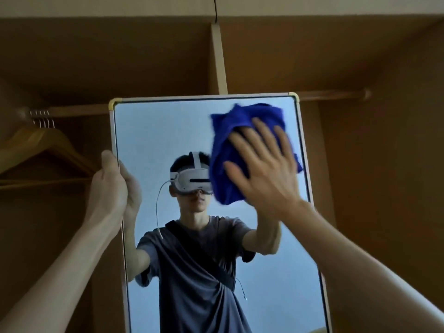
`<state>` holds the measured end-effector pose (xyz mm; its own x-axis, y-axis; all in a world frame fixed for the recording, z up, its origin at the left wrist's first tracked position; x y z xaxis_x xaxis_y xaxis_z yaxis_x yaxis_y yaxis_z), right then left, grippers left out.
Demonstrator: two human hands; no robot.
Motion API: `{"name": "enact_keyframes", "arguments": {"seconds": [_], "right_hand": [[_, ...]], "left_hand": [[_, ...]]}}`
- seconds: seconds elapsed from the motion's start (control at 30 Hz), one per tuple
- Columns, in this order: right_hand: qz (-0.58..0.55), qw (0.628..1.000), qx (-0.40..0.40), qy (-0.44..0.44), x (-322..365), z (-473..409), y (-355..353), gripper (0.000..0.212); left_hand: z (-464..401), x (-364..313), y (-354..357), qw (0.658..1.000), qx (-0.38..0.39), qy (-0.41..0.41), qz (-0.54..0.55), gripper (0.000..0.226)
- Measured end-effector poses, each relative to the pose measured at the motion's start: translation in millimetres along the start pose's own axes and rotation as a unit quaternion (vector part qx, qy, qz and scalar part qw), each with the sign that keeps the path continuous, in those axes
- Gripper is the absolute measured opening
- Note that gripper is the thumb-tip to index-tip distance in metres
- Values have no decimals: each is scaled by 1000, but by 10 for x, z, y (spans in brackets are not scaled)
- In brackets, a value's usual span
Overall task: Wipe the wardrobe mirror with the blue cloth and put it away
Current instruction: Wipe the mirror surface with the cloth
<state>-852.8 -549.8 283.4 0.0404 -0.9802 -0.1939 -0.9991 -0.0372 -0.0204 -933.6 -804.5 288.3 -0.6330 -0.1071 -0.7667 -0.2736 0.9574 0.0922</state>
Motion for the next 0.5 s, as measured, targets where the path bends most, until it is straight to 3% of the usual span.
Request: {"name": "enact_keyframes", "arguments": {"seconds": [0.13, 0.27, 0.4, 0.5], "right_hand": [[20, 986, -25, 166, -344, 53, -107, 65], [9, 970, -57, 235, 233, -56, 107, 61], [-46, 994, -23, 92, 1061, 25, 321, 57], [-70, 995, 65, -37, 1551, 269, 420, 59]], "left_hand": [[18, 8, 17, 998, 19, -33, 44, 51], [24, 43, -7, 988, 55, -52, 135, 45], [-6, 144, -58, 961, 92, -105, 239, 36], [129, 192, -106, 962, 158, -97, 198, 52]]}}
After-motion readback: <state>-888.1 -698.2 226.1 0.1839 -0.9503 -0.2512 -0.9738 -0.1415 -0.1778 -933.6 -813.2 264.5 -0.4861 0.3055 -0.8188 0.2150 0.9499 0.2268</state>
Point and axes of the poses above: each hand's wrist, its own z-axis away from the middle knuckle, its own y-axis out of the palm, x = y × z, the point moved 2 cm from there along -z, towards the middle knuckle, and after that the axes turned 10 degrees about -z, right-handed, at the moved point
